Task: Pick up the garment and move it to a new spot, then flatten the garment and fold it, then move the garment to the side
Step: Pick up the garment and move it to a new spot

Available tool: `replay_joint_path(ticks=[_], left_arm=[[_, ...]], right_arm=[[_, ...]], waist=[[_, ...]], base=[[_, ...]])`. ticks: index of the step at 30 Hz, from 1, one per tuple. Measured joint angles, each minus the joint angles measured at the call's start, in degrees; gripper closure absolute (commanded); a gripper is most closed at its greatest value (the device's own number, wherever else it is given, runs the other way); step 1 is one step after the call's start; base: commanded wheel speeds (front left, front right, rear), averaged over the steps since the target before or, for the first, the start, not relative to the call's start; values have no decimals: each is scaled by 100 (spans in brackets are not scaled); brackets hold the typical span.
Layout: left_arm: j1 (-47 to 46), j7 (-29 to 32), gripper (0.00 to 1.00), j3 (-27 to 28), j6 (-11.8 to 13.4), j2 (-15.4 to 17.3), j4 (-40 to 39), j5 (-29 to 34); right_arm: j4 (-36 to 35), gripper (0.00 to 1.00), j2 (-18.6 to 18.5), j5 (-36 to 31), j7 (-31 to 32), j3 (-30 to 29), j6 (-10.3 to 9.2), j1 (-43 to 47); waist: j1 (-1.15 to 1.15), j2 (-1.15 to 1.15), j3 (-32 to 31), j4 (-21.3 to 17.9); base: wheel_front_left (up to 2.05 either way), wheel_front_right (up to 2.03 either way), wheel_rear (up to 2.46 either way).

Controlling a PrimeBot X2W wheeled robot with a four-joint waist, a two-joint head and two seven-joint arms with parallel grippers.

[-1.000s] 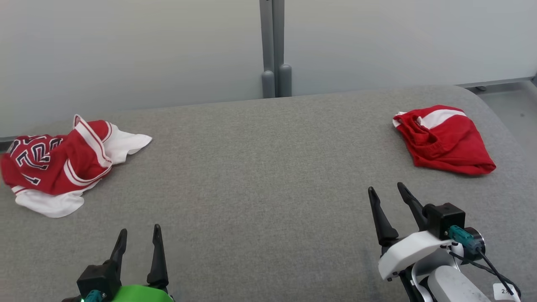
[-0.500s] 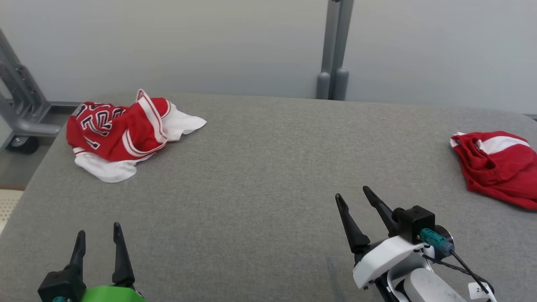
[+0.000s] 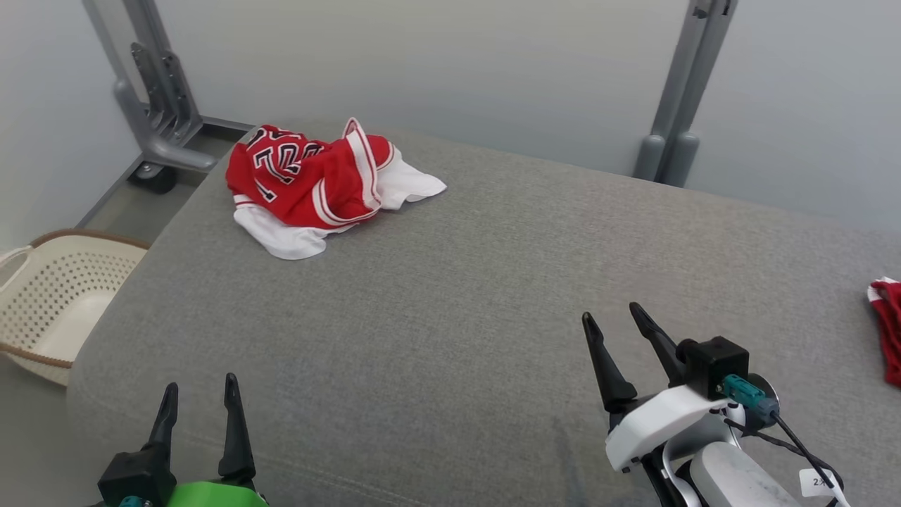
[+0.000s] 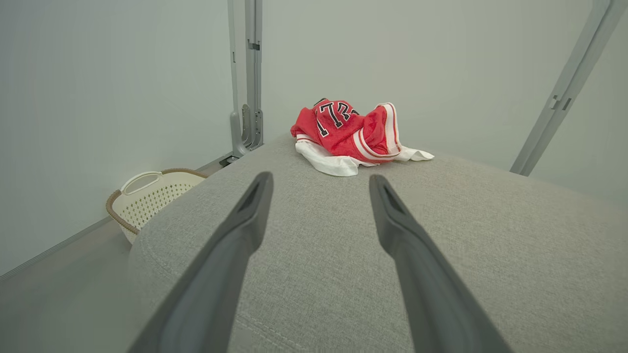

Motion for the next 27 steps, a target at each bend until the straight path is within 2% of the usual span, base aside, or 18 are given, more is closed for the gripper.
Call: replay_joint_path(ticks=[6,13,19,27], left_arm=[[-1,52,0,-13,0,0,9,0],[-64,112,0,-118,0,1,-3,58],[-693,341,0,-311,-54,20,-27,172],[-1791,684,0,-186,-54,64,25,212]], right_arm=[[18,0,4,0,0,-30,-4,4],[4,0,-4,-60,0,-77,-53,3],[-78,0,-125,-264,85,-22,-54,-149],[-272,0,-252,-417,260,23,-54,-612]], waist=[[0,0,15,294],[0,0,78,371],[0,0,269,312],[0,0,592,172]], base=[[0,0,0],[0,0,0],[0,0,0],[0,0,0]])
